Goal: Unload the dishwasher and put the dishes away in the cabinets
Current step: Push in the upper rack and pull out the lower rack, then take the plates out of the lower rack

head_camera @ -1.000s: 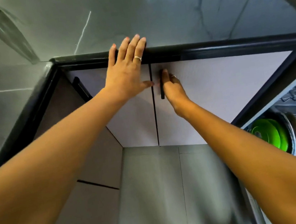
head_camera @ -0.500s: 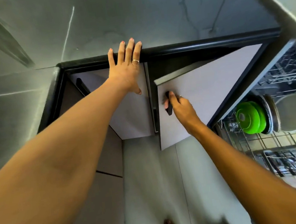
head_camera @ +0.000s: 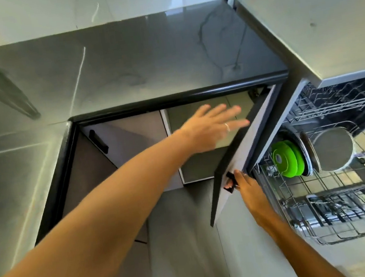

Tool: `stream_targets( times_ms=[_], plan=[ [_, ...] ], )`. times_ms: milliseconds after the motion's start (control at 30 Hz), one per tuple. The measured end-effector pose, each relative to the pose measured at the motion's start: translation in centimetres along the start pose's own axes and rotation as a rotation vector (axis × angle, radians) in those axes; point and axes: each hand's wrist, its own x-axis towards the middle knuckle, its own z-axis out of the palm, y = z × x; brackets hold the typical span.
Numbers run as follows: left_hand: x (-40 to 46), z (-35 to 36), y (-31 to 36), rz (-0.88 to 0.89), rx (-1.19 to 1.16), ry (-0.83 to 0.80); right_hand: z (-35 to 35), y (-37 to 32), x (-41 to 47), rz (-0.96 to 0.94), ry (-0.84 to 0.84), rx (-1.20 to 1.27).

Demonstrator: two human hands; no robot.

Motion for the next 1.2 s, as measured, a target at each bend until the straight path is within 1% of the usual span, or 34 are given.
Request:
stream_targets(
  times_ms=[33, 100, 167, 233, 300, 433, 633, 800, 933, 1100, 1200],
  plan=[
    [0.6, -0.2, 1.1, 0.131, 0.074, 0.002, -0.9, 0.3, -0.2, -0.013, 0.013, 0.001],
    [1.9, -0.5, 3.1, 0.288, 0.186, -0.010, -3.0, 1.3, -0.3, 0.001, 0.049, -0.019],
    [3.0, -0.4, 5.0, 0.361, 0.237, -0.042, -5.1, 2.1, -0.8, 0.044, 0.053, -0.041],
    [4.1, -0.3, 6.6, 0.374, 0.239, -0.078, -7.2, 2.4, -1.1, 0.059, 0.051, -0.043],
    [4.7, -0.4, 7.6, 0.348, 0.200, -0.095, -8.9, 2.1, -1.3, 0.059, 0.056, -0.042],
    [6.4, 0.0, 9.9, 0.311, 0.154, -0.038, -12.7, 2.1, -1.4, 0.093, 0.071, -0.025],
    [8.5, 0.2, 13.4, 0.203, 0.153, -0.079, -16.9, 2.8, -1.0, 0.090, 0.078, -0.022],
    [10.5, 0.1, 16.8, 0.063, 0.100, -0.109, -20.0, 3.3, -0.8, 0.101, 0.090, -0.020],
    [13.2, 0.3, 19.8, -0.039, 0.064, -0.141, -23.6, 3.7, -0.1, 0.082, 0.090, -0.100],
    [16.1, -0.6, 21.9, -0.146, 0.022, -0.187, -27.6, 4.0, 2.4, 0.067, -0.003, -0.162],
    [16.4, -0.6, 21.7, -0.162, 0.045, -0.213, -28.4, 3.0, 2.4, 0.041, -0.038, -0.278]
  ],
)
